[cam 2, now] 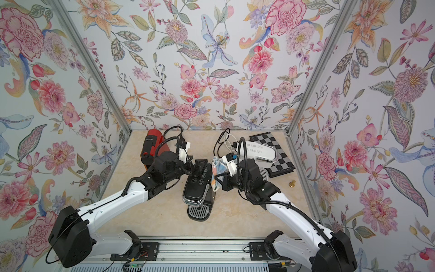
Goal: Wipe the surface of a coffee machine
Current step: Wipe the dirt from the surface of the coffee machine.
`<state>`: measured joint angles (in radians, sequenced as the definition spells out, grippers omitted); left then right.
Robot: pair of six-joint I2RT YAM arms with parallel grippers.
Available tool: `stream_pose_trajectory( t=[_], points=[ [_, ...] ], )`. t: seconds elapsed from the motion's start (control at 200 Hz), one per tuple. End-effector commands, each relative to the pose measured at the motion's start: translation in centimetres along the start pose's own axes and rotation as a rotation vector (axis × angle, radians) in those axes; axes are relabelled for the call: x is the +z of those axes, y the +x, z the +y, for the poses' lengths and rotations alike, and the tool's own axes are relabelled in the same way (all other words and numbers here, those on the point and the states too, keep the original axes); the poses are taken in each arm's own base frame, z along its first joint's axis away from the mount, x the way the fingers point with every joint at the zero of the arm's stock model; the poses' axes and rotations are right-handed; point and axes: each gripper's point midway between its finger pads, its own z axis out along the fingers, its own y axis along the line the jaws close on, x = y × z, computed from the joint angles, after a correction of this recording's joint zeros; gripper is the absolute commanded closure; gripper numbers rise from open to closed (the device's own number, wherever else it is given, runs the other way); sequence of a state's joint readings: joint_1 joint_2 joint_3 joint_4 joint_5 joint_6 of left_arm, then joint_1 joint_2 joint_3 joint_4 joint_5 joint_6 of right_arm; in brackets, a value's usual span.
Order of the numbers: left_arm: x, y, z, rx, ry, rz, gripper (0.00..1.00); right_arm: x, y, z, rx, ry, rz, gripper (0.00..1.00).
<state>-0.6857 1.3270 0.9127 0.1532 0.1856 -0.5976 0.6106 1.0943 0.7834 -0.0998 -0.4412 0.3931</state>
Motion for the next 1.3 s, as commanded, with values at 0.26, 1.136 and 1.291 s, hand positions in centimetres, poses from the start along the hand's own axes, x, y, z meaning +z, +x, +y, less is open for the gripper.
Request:
stream_pose_trajectory(
  t=[0.26,1.136,1.291],
  points=[
    [0.5,8.1,1.4,0.005,-0.026,0.268,0.01,4.9,2.1,-3.0,0.012,-0.031,0.088,1.00],
    [0.5,8.5,1.6,-0.018,-0.025,0.254,0.01,-1.7,8.8,3.9,-0.058,-0.086,0.041,1.00],
    [0.4,8.4,1.5,-0.036,-0.019,0.238,0.01,-2.0,10.5,6.1,-0.101,-0.117,0.061,1.00]
  ],
)
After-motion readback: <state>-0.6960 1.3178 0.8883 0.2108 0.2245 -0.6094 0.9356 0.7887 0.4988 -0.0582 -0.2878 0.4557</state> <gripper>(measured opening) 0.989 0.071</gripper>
